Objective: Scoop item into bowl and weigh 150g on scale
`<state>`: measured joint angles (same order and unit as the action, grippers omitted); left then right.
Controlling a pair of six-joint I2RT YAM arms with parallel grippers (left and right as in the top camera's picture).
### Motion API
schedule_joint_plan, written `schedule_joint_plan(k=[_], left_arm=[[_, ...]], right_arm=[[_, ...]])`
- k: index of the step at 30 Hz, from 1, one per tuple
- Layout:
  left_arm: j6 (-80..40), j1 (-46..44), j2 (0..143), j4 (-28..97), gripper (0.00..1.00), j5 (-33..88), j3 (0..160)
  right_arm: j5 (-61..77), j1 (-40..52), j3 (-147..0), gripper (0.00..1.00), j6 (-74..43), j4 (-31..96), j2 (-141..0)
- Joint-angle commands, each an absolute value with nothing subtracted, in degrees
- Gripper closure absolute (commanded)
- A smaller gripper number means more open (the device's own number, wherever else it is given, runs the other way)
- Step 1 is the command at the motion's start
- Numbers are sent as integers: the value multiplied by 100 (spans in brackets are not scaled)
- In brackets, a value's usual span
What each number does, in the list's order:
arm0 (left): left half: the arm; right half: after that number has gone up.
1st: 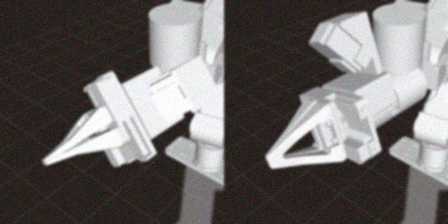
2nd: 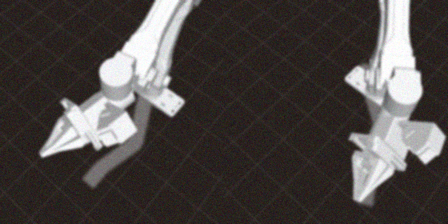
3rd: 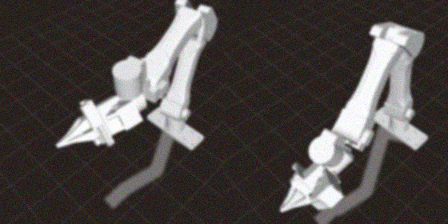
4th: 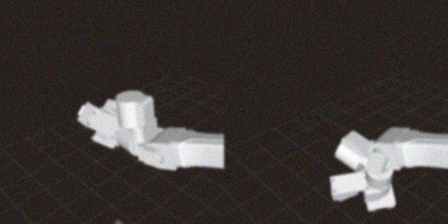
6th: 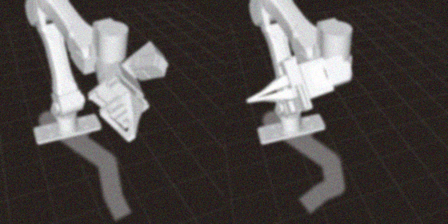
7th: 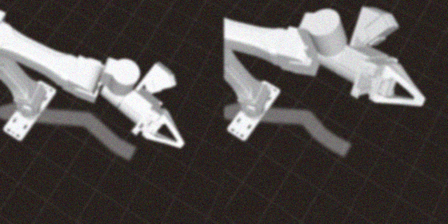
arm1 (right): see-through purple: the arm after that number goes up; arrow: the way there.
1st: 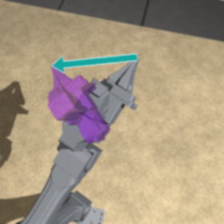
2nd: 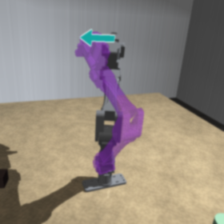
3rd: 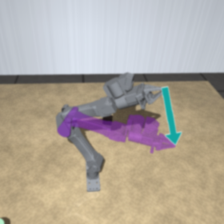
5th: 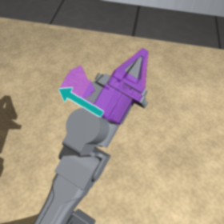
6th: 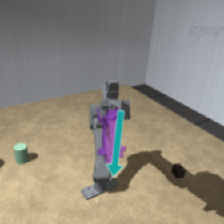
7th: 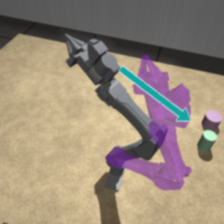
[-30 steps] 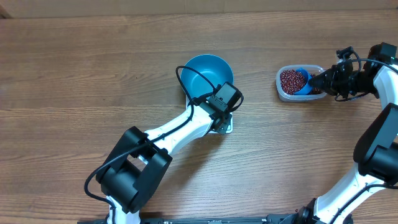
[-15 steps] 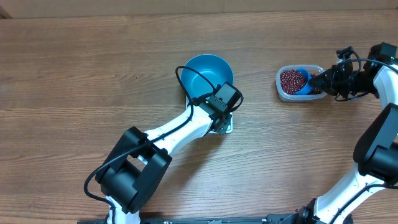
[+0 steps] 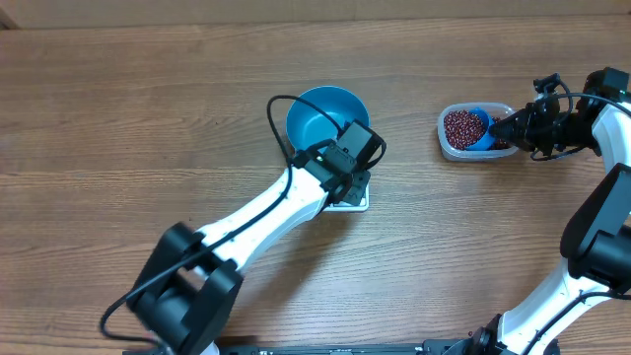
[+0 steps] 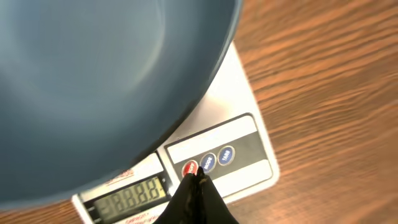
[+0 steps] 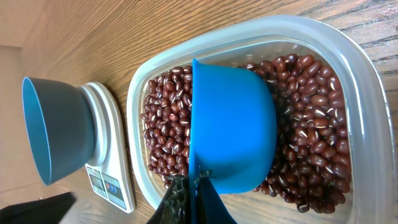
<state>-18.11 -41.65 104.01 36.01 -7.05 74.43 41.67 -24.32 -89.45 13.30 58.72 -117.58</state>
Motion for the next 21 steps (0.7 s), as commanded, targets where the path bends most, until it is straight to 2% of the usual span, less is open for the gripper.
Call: schedule_joint_plan(k=[1,9,13,17,21], left_arm=[[-1861,-4165,9946,3688,96,-639,7594],[-1870,-4154,9255,3929,96,-646,7603],[-2311,-4064,8746,4141,96,-1135,7649],[-2757,-3741,8259,4359,96,-1815,7741],[-2952,-3098,7887,4272,96,-1990,7743]], right_arm=[[3583,-2257,-8744,96,1330,5728,-11977],[3581,-2257,-8744,96,1332,5728,-11977],[3581,-2257,-8744,96,1330,5723,-11977],[3581,-2257,-8744,96,1330,5723,-11977],[3581,-2257,-8744,96,1330,5708,-11977]])
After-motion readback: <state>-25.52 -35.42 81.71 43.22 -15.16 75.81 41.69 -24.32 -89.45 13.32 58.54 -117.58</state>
